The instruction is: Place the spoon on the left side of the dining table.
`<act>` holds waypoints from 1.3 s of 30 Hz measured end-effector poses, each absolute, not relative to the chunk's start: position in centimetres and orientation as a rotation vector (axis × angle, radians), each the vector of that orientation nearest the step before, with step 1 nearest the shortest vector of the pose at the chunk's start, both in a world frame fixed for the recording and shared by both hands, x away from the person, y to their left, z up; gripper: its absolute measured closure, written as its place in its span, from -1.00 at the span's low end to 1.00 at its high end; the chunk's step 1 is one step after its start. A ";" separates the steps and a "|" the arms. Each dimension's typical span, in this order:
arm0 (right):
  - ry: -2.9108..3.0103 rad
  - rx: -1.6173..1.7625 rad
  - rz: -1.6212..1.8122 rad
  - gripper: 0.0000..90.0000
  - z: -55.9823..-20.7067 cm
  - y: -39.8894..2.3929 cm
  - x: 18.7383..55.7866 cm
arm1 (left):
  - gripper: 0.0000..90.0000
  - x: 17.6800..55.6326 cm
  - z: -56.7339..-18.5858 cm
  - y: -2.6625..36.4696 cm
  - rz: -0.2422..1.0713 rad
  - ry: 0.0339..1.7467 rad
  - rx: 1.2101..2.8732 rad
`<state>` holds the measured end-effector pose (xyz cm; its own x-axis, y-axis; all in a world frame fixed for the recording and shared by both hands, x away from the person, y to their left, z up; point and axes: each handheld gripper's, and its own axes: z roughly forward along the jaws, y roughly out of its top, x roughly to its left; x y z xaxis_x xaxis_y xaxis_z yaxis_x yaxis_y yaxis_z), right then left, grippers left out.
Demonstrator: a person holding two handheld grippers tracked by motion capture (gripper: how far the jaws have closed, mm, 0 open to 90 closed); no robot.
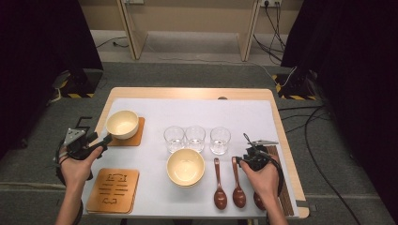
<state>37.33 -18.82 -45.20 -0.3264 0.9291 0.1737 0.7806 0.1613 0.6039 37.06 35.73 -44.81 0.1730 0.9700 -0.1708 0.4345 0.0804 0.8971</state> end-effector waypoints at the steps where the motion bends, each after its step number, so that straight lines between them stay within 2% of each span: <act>1: 2.213 1.678 0.900 0.42 -45.3 -18.5 37.4 | -0.22 37.0 -44.9 35.7 0.715 1.412 1.509; 29: 2.332 1.877 0.587 0.56 -45.9 -16.3 39.0 | -0.23 36.8 -44.5 36.0 0.738 1.406 1.503; 39: 2.293 1.913 0.488 0.67 -46.0 -15.6 39.2 | -0.20 36.9 -44.6 35.9 0.734 1.402 1.514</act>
